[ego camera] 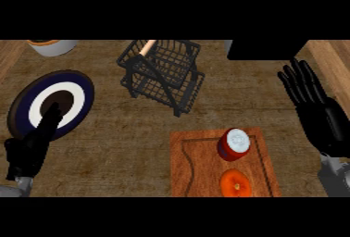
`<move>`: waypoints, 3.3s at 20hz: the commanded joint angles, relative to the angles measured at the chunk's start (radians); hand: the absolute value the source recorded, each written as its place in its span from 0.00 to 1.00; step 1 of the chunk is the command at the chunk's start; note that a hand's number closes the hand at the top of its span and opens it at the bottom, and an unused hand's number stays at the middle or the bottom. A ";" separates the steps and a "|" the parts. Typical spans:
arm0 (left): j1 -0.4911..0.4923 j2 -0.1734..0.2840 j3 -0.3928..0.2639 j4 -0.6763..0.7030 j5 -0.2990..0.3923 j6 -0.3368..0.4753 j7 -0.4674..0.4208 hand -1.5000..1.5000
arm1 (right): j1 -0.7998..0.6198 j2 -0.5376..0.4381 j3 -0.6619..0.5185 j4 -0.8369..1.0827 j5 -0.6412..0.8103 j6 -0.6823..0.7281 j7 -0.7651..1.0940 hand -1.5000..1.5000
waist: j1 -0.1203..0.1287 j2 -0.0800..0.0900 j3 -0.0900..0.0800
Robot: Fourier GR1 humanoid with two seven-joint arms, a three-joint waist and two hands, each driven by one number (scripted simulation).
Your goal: Pick the can from the cutting board and place it in the tiered basket
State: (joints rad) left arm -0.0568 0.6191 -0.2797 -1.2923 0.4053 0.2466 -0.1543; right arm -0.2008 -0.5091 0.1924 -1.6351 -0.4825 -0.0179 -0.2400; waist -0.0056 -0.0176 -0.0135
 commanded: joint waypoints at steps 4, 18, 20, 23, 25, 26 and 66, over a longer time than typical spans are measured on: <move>0.049 -0.123 -0.030 0.007 -0.031 0.116 0.018 0.50 | 0.032 -0.049 -0.119 -0.038 0.175 -0.291 0.067 1.00 | -0.016 0.011 0.011; 0.130 -0.218 -0.105 -0.084 -0.083 0.217 0.076 0.50 | 0.462 0.072 -0.075 -0.435 0.428 -0.893 0.395 0.00 | -0.009 0.011 0.009; 0.107 -0.270 -0.129 -0.072 -0.084 0.227 0.076 0.50 | 0.520 -0.012 -0.027 -0.410 0.451 -0.824 0.486 0.00 | -0.011 0.015 0.007; 0.089 -0.225 -0.100 -0.064 -0.085 0.214 0.084 0.50 | 0.611 -0.132 0.054 -0.478 0.484 -0.727 0.612 0.00 | -0.014 0.018 0.003; 0.092 -0.218 -0.101 -0.058 -0.082 0.198 0.084 0.50 | 0.627 -0.235 0.062 -0.508 0.550 -0.699 0.710 0.00 | -0.004 0.021 0.000; 0.082 -0.218 -0.117 -0.106 -0.102 0.225 0.108 0.50 | 0.613 -0.258 0.078 -0.504 0.591 -0.704 0.771 0.00 | 0.017 0.022 0.002; 0.052 -0.285 -0.119 -0.048 -0.153 0.221 0.112 0.50 | 0.006 0.131 0.354 -0.179 1.162 0.048 1.728 0.00 | 0.028 0.018 0.008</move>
State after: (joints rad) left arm -0.0134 0.3416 -0.3982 -1.3438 0.2655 0.4477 -0.0379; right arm -0.1465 -0.4586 0.5488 -1.8622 0.6771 -0.1266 1.2547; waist 0.0314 0.0020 -0.0042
